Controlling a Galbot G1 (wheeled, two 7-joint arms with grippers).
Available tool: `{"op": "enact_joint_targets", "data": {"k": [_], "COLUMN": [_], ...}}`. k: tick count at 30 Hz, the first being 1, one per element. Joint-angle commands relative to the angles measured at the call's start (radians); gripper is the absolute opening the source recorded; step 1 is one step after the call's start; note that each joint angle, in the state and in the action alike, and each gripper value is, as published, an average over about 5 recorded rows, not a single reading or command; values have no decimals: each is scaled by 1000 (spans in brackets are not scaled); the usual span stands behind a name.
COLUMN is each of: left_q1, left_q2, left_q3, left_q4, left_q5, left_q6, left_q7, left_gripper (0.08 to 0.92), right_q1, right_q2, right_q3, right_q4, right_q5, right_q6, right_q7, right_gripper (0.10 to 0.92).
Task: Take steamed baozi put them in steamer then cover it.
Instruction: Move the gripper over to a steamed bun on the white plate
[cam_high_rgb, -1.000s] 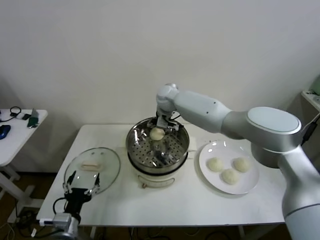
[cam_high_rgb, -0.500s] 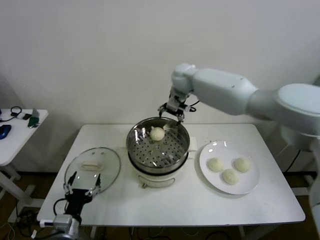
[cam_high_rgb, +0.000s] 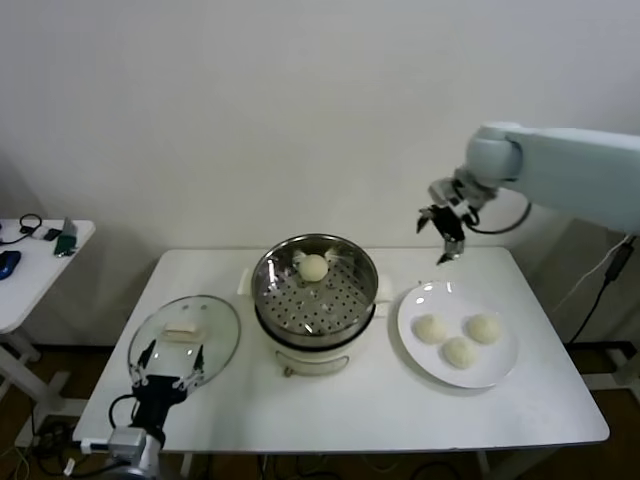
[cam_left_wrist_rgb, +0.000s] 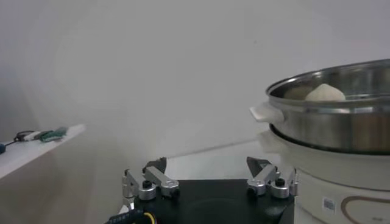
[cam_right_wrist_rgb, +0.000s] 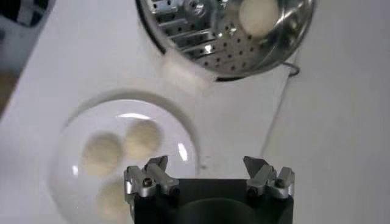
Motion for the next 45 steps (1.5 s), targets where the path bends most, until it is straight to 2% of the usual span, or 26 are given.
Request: {"op": "enact_joint_targets", "data": {"k": [1,13,25,32,38,45], "left_q1": [1,8,11,13,12,8], "left_q2": [-1,-15,-22,-20,-16,-18], "left_q3": [-2,-10,-9,-10,-14,-11], "left_q4": [2,6,14,14,15,12], "left_q5": [1,9,14,12,9,9], "left_q6": [-1,-5,-12,-15,-15,-14], "left_q7": [0,-3,-7,-9,-11,-11], "left_gripper": [823,823,823,823,823,823], "right_q1": [-154,-428,-518,-542,-549,-490], "right_q2": [-139,6,84,109,117,102], "right_q3": [28,244,316,332,348,333], "right_q4": [87,-140,-245,-284,-295,-267], "right_q5": [37,-58,-114,-131,-135,-96], "right_q6": [-131,-139,-144,-145,-144,-137], "right_q7": [65,102,125,123,118,88], "right_gripper": [823,823,823,818,754,719]}}
